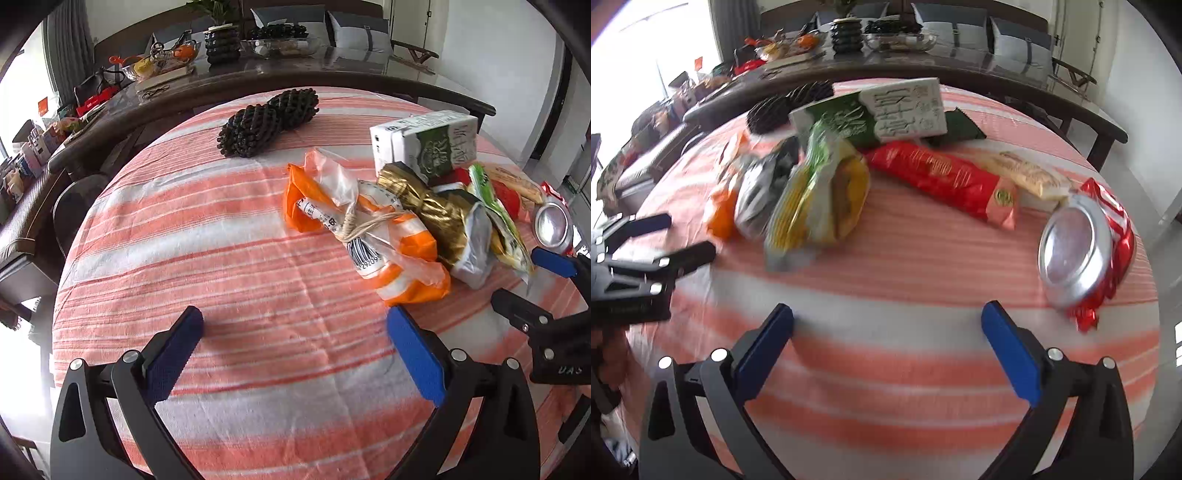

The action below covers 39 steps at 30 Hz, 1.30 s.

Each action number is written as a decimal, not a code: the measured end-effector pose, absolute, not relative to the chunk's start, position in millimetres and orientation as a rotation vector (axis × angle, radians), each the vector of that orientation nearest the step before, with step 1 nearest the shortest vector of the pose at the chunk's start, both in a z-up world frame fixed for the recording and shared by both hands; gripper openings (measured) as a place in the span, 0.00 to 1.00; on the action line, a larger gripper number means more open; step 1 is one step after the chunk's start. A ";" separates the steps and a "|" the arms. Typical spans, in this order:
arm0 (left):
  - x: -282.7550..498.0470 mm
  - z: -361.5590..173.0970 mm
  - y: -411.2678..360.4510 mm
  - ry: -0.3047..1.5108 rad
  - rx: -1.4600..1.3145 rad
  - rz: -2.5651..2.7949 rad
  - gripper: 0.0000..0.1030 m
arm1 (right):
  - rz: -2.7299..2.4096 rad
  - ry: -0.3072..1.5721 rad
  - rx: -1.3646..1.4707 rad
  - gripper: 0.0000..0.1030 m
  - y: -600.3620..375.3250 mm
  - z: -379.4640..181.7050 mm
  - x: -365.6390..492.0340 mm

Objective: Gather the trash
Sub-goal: 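Return both tools to the table and approach the remaining trash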

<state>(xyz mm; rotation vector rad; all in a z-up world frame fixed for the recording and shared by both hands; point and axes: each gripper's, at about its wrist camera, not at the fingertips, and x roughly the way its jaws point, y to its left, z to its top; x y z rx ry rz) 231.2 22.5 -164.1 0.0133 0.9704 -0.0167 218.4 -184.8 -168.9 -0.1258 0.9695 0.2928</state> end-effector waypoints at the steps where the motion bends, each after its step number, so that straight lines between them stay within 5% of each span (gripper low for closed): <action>1: 232.5 -165.0 24.5 0.969 0.012 -0.009 0.96 | 0.284 0.968 -0.125 0.96 -182.4 -169.7 230.0; 39: 237.8 -166.4 26.1 0.969 0.013 0.001 0.96 | 0.265 0.967 -0.113 0.96 -174.3 -172.4 251.1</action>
